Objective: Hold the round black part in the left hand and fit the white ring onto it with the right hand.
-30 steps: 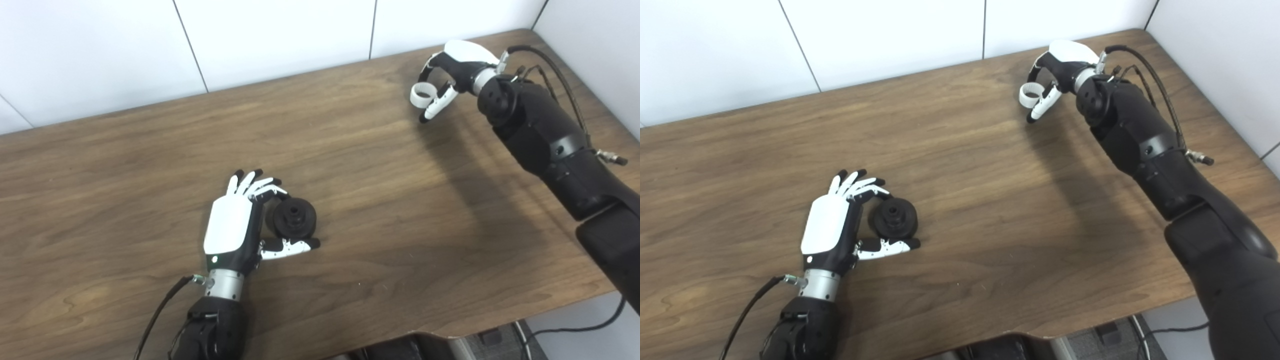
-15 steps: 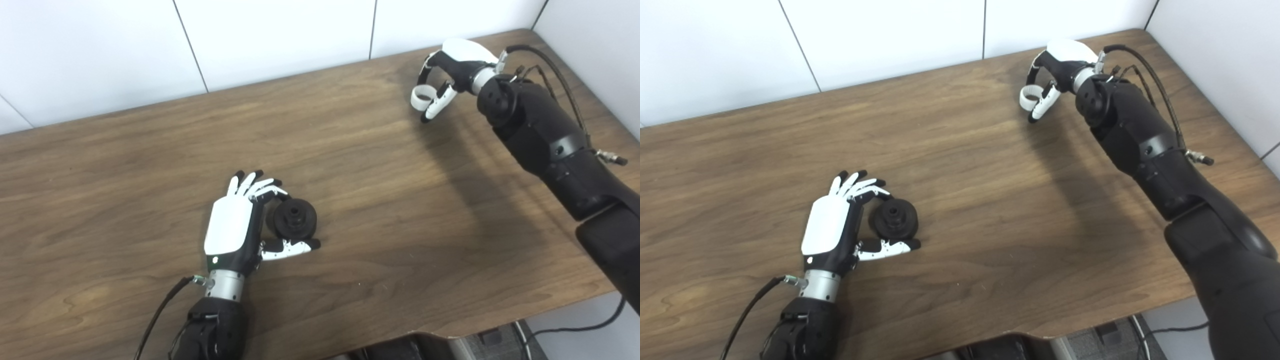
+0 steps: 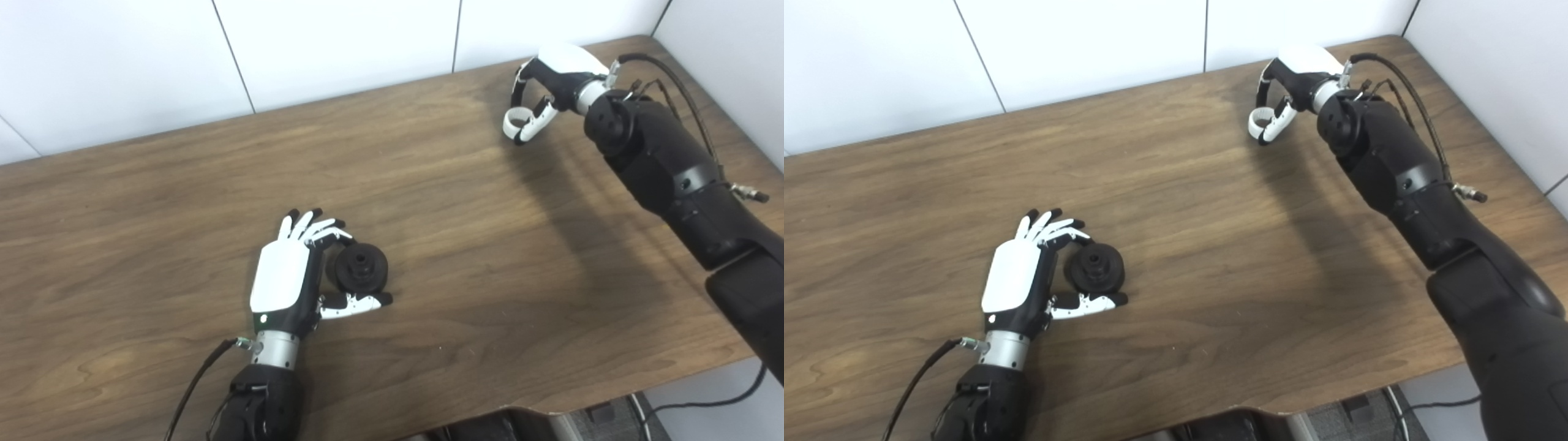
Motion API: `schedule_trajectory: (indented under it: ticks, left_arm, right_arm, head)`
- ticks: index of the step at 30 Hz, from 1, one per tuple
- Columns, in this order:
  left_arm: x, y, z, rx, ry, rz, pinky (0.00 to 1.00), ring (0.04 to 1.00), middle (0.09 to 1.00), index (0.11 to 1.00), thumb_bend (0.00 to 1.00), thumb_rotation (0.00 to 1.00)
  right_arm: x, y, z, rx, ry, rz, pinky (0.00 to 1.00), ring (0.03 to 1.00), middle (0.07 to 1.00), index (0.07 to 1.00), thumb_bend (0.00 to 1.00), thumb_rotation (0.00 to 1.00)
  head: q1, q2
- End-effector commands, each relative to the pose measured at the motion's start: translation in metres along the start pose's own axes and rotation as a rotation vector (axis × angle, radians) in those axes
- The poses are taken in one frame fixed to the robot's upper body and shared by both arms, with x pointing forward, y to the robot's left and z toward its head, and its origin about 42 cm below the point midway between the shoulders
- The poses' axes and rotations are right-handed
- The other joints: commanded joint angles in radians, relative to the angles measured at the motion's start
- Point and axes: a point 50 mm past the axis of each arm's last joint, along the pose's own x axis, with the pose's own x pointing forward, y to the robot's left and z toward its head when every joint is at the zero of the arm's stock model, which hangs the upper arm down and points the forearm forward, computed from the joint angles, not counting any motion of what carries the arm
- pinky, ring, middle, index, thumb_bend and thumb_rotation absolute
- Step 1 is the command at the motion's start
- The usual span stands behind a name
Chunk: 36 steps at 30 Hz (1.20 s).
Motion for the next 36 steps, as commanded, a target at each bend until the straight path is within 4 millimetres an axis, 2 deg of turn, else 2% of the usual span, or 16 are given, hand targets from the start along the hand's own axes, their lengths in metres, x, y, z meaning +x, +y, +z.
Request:
schedule_trajectory:
  ticks: [1, 7, 10, 16, 17, 24, 30, 36]
  left_arm:
    - [-0.049, -0.044, -0.023, -0.031, 0.14, -0.142, 1.0, 0.923, 0.791, 0.485, 0.52, 0.05]
    - [-0.049, -0.045, -0.023, -0.027, 0.139, -0.143, 1.0, 0.922, 0.791, 0.484, 0.52, 0.05]
    - [-0.049, -0.045, -0.023, -0.027, 0.138, -0.142, 1.0, 0.922, 0.79, 0.484, 0.52, 0.05]
    - [-0.049, -0.046, -0.022, -0.024, 0.143, -0.145, 1.0, 0.922, 0.79, 0.484, 0.52, 0.06]
    - [-0.049, -0.046, -0.022, -0.022, 0.14, -0.143, 1.0, 0.922, 0.79, 0.484, 0.52, 0.05]
    - [-0.048, -0.045, -0.02, -0.017, 0.136, -0.141, 1.0, 0.925, 0.793, 0.484, 0.52, 0.06]
    - [-0.046, -0.045, -0.015, -0.012, 0.131, -0.139, 1.0, 0.919, 0.785, 0.484, 0.52, 0.06]
    - [-0.043, -0.045, -0.009, -0.012, 0.133, -0.144, 1.0, 0.918, 0.792, 0.484, 0.52, 0.06]
  right_arm:
    - [0.002, -0.033, -0.001, -0.034, -0.019, -0.084, 0.97, 0.949, 0.871, 0.488, 0.52, 0.13]
    - [-0.001, -0.034, -0.001, -0.048, -0.032, -0.084, 0.97, 0.956, 0.871, 0.488, 0.52, 0.14]
    - [-0.005, -0.041, 0.009, -0.061, -0.067, -0.094, 0.98, 0.962, 0.87, 0.488, 0.52, 0.14]
    - [-0.027, -0.058, 0.052, -0.097, -0.199, -0.104, 1.0, 0.968, 0.873, 0.486, 0.52, 0.14]
    - [-0.032, -0.06, 0.061, -0.096, -0.223, -0.102, 1.0, 0.969, 0.87, 0.486, 0.52, 0.14]
    - [-0.07, -0.062, 0.115, -0.135, -0.373, -0.034, 1.0, 0.985, 0.879, 0.487, 0.52, 0.14]
    - [-0.1, -0.06, 0.148, -0.153, -0.502, -0.001, 1.0, 0.98, 0.881, 0.486, 0.52, 0.14]
    - [-0.124, -0.056, 0.168, -0.19, -0.595, 0.021, 1.0, 0.98, 0.883, 0.484, 0.52, 0.14]
  head:
    - [0.0, 0.0]
    - [0.007, -0.002]
    - [0.013, -0.001]
    - [0.013, -0.001]
    - [0.046, 0.005]
    - [0.069, 0.02]
    - [0.113, 0.043]
    - [0.149, 0.063]
